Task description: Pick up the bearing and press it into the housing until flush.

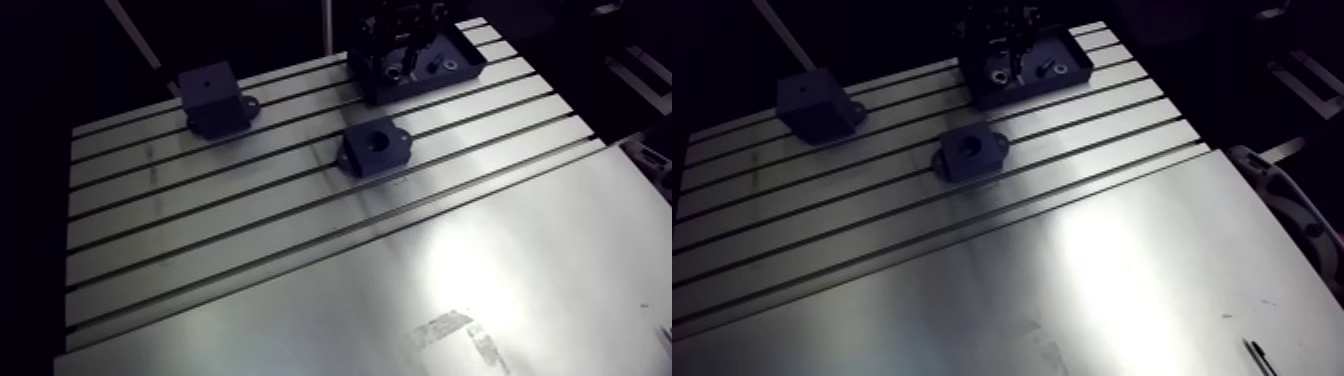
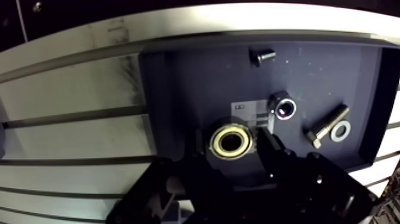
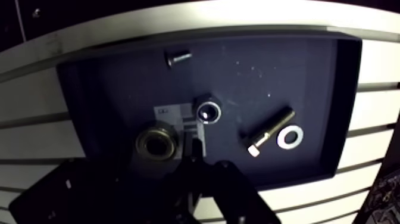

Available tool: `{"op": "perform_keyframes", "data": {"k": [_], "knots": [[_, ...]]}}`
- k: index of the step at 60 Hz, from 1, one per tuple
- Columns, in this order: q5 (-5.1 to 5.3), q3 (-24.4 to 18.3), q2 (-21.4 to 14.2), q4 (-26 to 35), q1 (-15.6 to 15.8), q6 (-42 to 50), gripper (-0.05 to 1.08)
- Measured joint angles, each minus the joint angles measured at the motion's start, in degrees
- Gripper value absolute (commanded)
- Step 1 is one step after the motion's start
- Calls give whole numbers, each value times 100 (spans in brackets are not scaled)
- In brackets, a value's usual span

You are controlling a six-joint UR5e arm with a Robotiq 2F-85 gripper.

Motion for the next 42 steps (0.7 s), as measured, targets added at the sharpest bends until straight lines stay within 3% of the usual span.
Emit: {"op": "perform_keyframes", "data": {"k": [42], "knots": [[0,-36,35,0,8,3,50]]}}
